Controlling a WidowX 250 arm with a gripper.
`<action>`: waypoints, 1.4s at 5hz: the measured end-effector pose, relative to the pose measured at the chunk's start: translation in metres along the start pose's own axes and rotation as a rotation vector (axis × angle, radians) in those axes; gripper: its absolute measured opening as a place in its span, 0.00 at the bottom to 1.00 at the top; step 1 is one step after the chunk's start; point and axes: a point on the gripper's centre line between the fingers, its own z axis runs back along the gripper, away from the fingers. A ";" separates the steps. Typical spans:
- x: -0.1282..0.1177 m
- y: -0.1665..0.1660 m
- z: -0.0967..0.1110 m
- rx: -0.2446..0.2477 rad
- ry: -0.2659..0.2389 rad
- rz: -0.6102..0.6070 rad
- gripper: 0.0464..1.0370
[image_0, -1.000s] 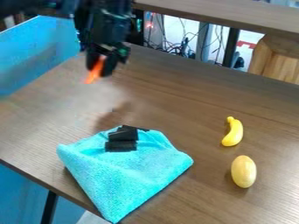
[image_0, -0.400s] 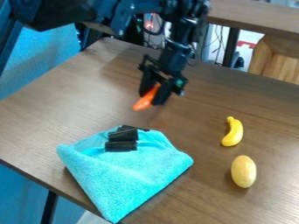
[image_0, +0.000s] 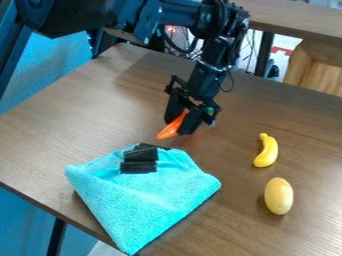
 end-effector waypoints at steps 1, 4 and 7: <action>0.002 0.000 0.004 -0.004 -0.016 -0.028 0.48; 0.015 -0.012 0.001 0.011 -0.048 -0.101 0.48; 0.021 -0.018 -0.009 -0.027 -0.024 -0.109 0.84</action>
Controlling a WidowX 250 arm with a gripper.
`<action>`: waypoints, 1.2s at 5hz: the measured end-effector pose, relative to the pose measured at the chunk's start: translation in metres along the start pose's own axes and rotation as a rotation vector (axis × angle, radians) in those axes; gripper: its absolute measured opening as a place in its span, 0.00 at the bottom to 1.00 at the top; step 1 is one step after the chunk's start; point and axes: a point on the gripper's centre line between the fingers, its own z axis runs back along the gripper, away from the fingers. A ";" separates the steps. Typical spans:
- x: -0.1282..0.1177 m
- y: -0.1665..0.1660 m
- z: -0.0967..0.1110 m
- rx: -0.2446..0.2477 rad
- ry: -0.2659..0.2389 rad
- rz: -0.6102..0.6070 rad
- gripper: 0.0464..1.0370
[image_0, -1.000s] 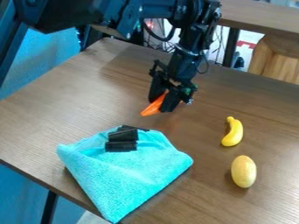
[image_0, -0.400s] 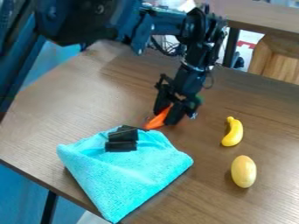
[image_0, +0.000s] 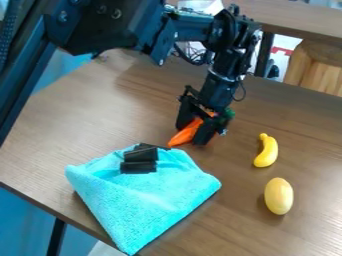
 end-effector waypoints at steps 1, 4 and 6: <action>-0.012 -0.003 0.017 -0.028 -0.078 0.001 0.97; -0.064 -0.016 0.091 -0.026 -0.268 0.022 0.97; -0.072 -0.077 0.077 -0.003 -0.185 -0.116 0.97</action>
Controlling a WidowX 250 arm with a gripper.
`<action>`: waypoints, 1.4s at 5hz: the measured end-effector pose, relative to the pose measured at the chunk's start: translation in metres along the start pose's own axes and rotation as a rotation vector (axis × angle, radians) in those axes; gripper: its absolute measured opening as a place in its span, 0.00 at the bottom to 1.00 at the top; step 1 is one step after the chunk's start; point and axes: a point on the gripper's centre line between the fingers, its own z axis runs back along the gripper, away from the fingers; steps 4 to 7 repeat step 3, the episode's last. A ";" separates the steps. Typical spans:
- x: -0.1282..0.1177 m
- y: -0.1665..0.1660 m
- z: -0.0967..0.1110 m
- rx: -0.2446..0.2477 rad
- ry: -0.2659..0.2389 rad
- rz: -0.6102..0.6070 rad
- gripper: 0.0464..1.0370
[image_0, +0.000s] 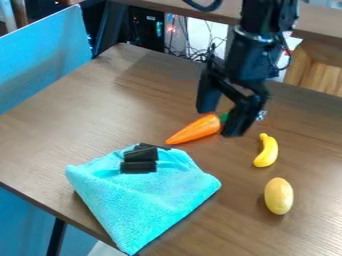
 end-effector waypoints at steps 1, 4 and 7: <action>0.002 -0.017 -0.003 -0.028 0.003 0.012 0.97; 0.010 -0.037 -0.001 -0.083 -0.035 0.098 0.97; 0.010 -0.037 -0.001 -0.083 -0.035 0.098 0.97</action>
